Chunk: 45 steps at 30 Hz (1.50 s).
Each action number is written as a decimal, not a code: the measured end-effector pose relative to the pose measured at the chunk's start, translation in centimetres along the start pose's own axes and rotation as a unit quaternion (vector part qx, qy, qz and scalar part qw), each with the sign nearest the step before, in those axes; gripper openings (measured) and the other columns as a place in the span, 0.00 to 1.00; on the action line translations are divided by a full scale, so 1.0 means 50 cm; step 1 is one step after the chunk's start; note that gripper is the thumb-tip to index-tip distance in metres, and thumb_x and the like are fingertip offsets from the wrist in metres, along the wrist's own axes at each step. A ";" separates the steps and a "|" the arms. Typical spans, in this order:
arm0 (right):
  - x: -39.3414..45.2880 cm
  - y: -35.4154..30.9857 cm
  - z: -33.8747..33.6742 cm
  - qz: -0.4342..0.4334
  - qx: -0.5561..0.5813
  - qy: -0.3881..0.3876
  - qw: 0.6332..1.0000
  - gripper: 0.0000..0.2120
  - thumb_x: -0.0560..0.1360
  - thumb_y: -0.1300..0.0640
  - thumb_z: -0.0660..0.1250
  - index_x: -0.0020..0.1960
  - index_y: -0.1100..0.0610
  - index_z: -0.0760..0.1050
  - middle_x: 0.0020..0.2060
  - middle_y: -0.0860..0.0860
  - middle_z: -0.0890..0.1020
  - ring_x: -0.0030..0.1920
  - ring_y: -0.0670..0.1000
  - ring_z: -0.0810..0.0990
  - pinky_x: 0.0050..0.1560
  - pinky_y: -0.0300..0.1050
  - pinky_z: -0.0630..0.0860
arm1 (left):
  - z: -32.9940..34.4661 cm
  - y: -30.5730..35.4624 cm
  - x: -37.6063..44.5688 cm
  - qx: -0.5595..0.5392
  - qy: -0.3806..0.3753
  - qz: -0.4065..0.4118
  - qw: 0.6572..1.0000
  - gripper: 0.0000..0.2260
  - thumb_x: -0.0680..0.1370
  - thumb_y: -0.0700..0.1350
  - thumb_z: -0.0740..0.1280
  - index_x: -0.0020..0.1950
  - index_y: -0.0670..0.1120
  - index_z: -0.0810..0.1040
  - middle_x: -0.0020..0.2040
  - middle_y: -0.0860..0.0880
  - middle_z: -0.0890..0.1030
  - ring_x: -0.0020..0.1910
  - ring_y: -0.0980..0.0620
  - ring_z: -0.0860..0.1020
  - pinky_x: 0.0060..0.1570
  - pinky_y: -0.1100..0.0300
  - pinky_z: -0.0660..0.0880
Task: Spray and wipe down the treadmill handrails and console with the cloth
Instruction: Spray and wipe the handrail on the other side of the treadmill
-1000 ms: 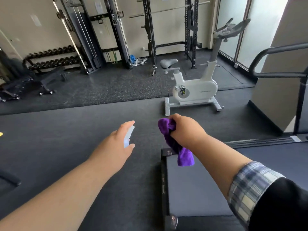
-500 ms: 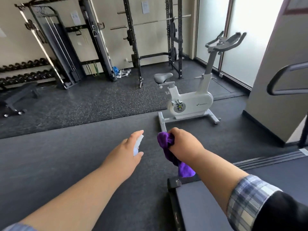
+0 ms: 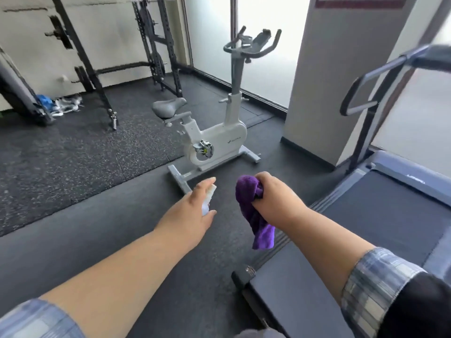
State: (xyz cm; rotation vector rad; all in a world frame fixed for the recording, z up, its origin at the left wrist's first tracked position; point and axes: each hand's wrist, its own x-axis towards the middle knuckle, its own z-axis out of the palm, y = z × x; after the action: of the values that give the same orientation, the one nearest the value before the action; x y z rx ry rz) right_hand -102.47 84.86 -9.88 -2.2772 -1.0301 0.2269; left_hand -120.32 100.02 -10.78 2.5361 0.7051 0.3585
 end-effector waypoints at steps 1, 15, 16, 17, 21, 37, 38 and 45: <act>0.015 0.005 0.007 0.016 0.001 0.008 1.000 0.14 0.70 0.54 0.64 0.55 0.49 0.72 0.43 0.45 0.79 0.42 0.51 0.78 0.42 0.47 0.75 | 0.004 -0.012 0.034 -0.003 -0.015 0.015 1.000 0.32 0.78 0.52 0.68 0.72 0.70 0.51 0.68 0.56 0.72 0.50 0.57 0.75 0.45 0.59 0.68; 0.560 0.122 0.038 0.169 0.089 0.080 0.978 0.14 0.72 0.50 0.61 0.57 0.45 0.71 0.43 0.44 0.81 0.42 0.48 0.80 0.45 0.49 0.79 | 0.048 -0.103 0.714 -0.003 -0.102 0.126 0.987 0.33 0.77 0.54 0.68 0.67 0.75 0.48 0.54 0.61 0.71 0.39 0.63 0.72 0.40 0.63 0.65; 0.610 0.124 0.026 0.172 0.094 0.082 0.977 0.13 0.71 0.50 0.60 0.56 0.45 0.71 0.41 0.44 0.81 0.40 0.48 0.81 0.43 0.49 0.79 | 0.046 -0.099 0.769 -0.010 -0.100 0.133 0.986 0.33 0.77 0.53 0.68 0.68 0.75 0.49 0.55 0.61 0.71 0.40 0.60 0.72 0.43 0.62 0.65; 0.658 0.127 0.015 0.172 0.099 0.083 0.977 0.12 0.71 0.49 0.59 0.54 0.44 0.71 0.39 0.45 0.82 0.37 0.48 0.81 0.41 0.49 0.80 | 0.045 -0.096 0.822 -0.021 -0.097 0.136 0.986 0.33 0.77 0.53 0.69 0.68 0.74 0.49 0.56 0.60 0.72 0.41 0.58 0.73 0.44 0.62 0.66; 0.807 0.147 -0.007 0.183 0.089 0.085 0.975 0.10 0.71 0.47 0.61 0.52 0.41 0.69 0.42 0.42 0.81 0.40 0.46 0.81 0.40 0.45 0.78 | 0.059 -0.087 1.000 -0.061 -0.078 0.165 0.981 0.34 0.76 0.53 0.70 0.68 0.75 0.50 0.53 0.62 0.72 0.37 0.68 0.73 0.37 0.65 0.67; 1.294 0.368 -0.117 0.322 0.219 0.307 0.868 0.11 0.80 0.44 0.65 0.62 0.42 0.74 0.48 0.42 0.84 0.49 0.41 0.82 0.53 0.43 0.79 | 0.277 0.106 1.735 -0.202 -0.345 0.349 0.848 0.29 0.72 0.56 0.70 0.65 0.77 0.60 0.51 0.74 0.78 0.47 0.70 0.78 0.43 0.76 0.70; 1.307 0.382 -0.133 0.329 0.234 0.329 0.854 0.11 0.80 0.44 0.65 0.62 0.40 0.74 0.48 0.41 0.84 0.49 0.39 0.81 0.53 0.40 0.78 | 0.294 0.133 1.766 -0.216 -0.362 0.351 0.836 0.28 0.72 0.55 0.71 0.64 0.77 0.61 0.49 0.73 0.79 0.45 0.69 0.79 0.40 0.76 0.70; 1.338 0.508 -0.221 0.350 0.296 0.426 0.780 0.21 0.77 0.33 0.59 0.63 0.44 0.74 0.47 0.46 0.86 0.48 0.47 0.84 0.49 0.40 0.80 | 0.431 0.333 1.886 -0.287 -0.466 0.363 0.754 0.32 0.65 0.61 0.73 0.65 0.77 0.63 0.54 0.73 0.77 0.45 0.64 0.81 0.41 0.72 0.74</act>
State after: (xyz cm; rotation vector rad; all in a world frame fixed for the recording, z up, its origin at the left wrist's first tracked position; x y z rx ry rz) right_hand -36.88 115.51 -10.12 -1.7232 0.3549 -0.1731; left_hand -26.97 130.34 -9.37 1.8822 -0.7001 -0.4124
